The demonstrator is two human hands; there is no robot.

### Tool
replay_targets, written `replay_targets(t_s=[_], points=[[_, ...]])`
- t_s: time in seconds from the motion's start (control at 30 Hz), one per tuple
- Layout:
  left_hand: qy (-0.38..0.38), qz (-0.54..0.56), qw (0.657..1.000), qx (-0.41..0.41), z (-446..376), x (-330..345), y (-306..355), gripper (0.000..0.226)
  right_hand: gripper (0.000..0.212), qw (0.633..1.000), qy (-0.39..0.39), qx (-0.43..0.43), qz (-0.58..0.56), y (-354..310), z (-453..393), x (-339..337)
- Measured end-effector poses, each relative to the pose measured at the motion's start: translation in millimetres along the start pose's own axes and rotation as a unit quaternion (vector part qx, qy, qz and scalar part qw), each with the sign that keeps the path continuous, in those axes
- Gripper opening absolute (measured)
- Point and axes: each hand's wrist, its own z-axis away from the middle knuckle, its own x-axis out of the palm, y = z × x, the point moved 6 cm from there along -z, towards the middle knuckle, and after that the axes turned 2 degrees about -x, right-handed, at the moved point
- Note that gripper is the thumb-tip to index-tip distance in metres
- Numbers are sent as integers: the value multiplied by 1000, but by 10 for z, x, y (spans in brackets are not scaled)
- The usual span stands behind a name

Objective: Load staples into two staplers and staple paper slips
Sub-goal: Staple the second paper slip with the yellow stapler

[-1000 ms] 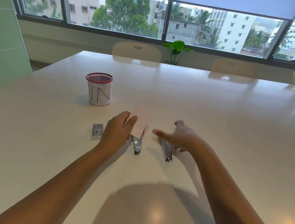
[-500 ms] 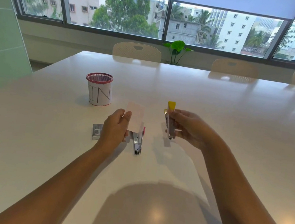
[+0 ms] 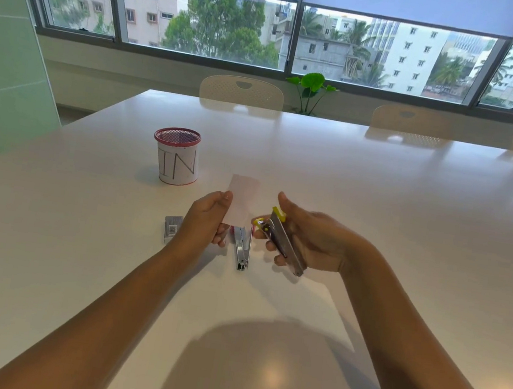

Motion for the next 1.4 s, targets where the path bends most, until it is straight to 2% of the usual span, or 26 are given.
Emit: replay_targets(t_s=[0.1, 0.23, 0.33, 0.47, 0.67, 0.87, 1.07, 1.1, 1.17, 1.23, 1.4], points=[[-18, -20, 1000, 16, 17, 38, 25, 21, 48, 997, 15, -28, 66, -8, -33, -7], [0, -97, 994, 52, -8, 24, 47, 25, 60, 989, 47, -55, 126, -46, -31, -57], [13, -162, 983, 88, -8, 14, 65, 24, 44, 985, 73, -62, 145, -37, -55, -101], [23, -193, 974, 116, 8, 18, 104, 20, 40, 982, 88, -87, 144, -63, -68, -95], [-20, -207, 968, 141, 42, 85, 120, 25, 26, 976, 116, -95, 156, -41, -127, -90], [5, -169, 977, 131, 8, 34, 104, 24, 40, 973, 142, -88, 160, -4, -168, -119], [16, -121, 985, 125, 58, 43, 132, 30, 78, 966, 180, -115, 147, -22, -172, -123], [26, -116, 985, 121, 69, 39, 145, 27, 76, 964, 185, -119, 148, -29, -174, -136], [39, -91, 989, 107, 79, 35, 158, 17, 58, 962, 194, -125, 147, -43, -182, -159], [22, -50, 995, 88, 84, 58, 158, 11, 46, 959, 206, -130, 148, -52, -186, -167], [-41, -23, 998, 35, 119, 199, 104, 17, 46, 955, 210, -149, 147, -42, -196, -126]])
